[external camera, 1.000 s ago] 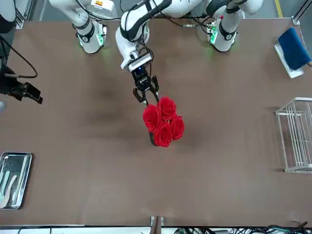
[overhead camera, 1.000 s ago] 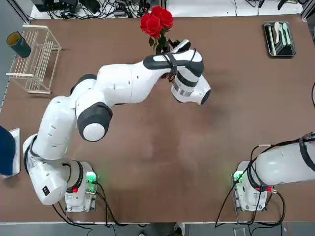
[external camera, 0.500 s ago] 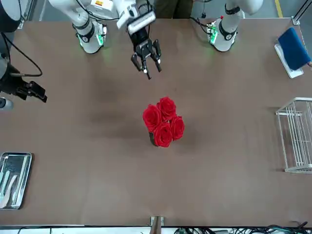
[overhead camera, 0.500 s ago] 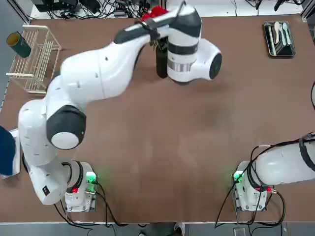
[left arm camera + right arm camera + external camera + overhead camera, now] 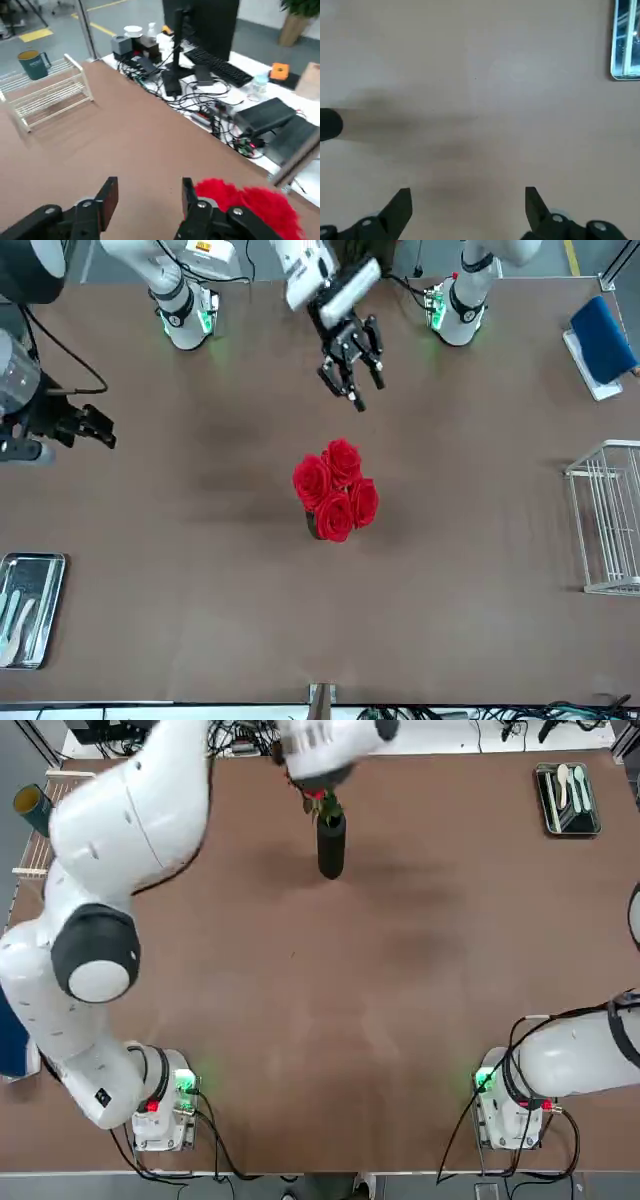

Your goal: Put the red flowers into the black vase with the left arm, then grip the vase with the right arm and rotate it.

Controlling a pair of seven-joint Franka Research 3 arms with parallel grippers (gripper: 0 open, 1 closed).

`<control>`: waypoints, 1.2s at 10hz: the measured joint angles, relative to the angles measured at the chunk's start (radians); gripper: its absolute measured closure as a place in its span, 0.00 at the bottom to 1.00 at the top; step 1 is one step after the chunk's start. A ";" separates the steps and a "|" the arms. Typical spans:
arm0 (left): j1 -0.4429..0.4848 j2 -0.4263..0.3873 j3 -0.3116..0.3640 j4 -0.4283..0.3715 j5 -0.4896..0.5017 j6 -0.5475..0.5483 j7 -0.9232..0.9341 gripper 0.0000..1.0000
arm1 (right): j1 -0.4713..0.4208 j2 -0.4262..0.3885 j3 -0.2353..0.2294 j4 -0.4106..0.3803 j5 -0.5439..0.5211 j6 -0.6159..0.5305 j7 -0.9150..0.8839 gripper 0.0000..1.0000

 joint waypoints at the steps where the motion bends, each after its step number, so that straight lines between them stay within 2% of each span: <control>1: 0.057 -0.013 0.000 0.000 -0.039 0.014 0.036 0.36 | 0.001 0.015 0.019 -0.003 0.015 0.020 0.037 0.00; 2: 0.120 -0.029 0.001 0.000 -0.090 0.019 0.102 0.30 | 0.003 0.042 0.050 -0.008 0.031 0.049 0.087 0.00; 4: 0.249 -0.059 0.001 -0.001 -0.178 0.031 0.217 0.04 | 0.009 0.117 0.131 -0.032 0.061 0.152 0.187 0.00; 5: 0.304 -0.072 0.000 -0.001 -0.213 0.047 0.246 0.00 | 0.016 0.159 0.175 -0.038 0.083 0.211 0.251 0.00; 8: 0.481 -0.125 0.002 -0.008 -0.376 0.079 0.477 0.00 | 0.055 0.260 0.293 -0.042 0.100 0.387 0.479 0.00; 10: 0.576 -0.147 0.021 -0.017 -0.514 0.094 0.696 0.00 | 0.085 0.309 0.336 -0.042 0.101 0.488 0.565 0.00; 12: 0.649 -0.154 0.048 -0.035 -0.663 0.097 0.950 0.00 | 0.109 0.363 0.353 -0.043 0.101 0.581 0.586 0.00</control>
